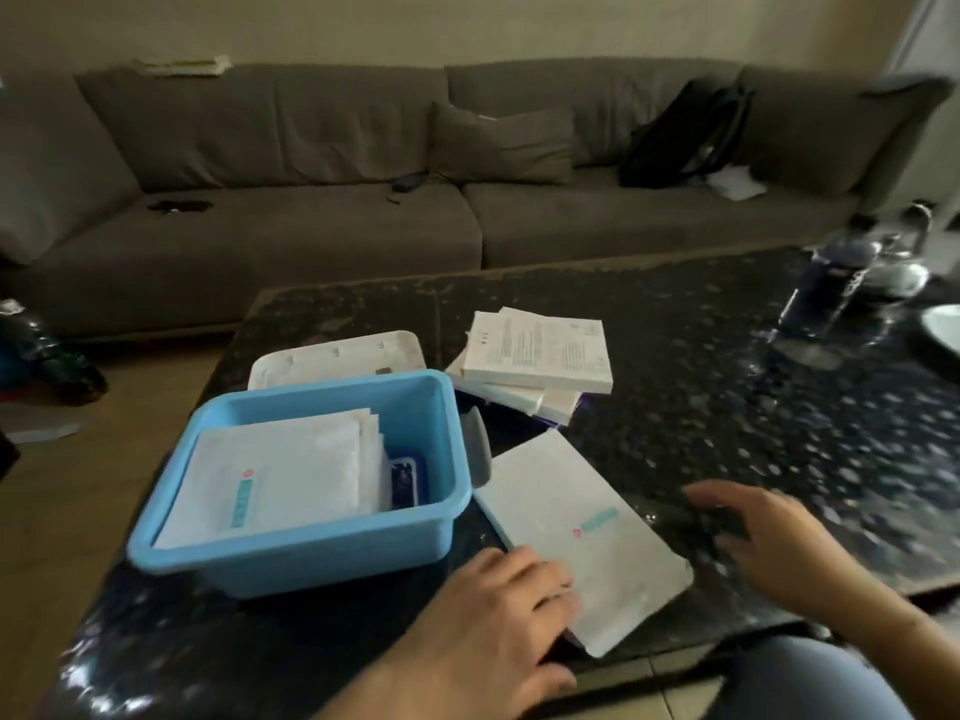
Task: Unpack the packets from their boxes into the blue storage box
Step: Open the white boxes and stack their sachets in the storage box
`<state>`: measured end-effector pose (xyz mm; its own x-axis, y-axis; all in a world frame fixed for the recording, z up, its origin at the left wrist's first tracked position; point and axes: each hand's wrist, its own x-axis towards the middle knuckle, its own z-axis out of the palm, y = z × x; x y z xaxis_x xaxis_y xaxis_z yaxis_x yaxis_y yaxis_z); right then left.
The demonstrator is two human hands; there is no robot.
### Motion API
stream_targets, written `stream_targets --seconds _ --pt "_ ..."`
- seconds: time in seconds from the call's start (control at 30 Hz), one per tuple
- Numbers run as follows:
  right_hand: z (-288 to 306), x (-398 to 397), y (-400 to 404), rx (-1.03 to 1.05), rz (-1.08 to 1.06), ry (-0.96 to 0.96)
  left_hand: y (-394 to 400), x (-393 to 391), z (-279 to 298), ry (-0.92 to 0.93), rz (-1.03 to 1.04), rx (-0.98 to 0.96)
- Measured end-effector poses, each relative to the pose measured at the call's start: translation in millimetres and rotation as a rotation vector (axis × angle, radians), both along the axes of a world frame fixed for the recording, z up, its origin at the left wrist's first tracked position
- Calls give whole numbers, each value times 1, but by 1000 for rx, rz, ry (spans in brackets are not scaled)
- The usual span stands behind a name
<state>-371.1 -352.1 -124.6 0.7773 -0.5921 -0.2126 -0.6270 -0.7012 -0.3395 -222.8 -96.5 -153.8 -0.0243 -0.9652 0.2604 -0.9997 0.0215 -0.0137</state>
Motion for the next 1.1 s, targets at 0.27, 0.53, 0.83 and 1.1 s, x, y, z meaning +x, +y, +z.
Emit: stream_targets --seconds 0.27,0.53,0.83,1.1 --pt "-59 -17 8 -172 369 -410 -17 -8 -27 123 13 -188" --pt "25 -17 18 356 308 -818 -9 -17 57 530 111 -676" --pt "46 36 35 621 265 -1077 -10 10 59 748 357 -761" --pt "40 31 33 454 385 -1010 0 19 55 668 294 -723"
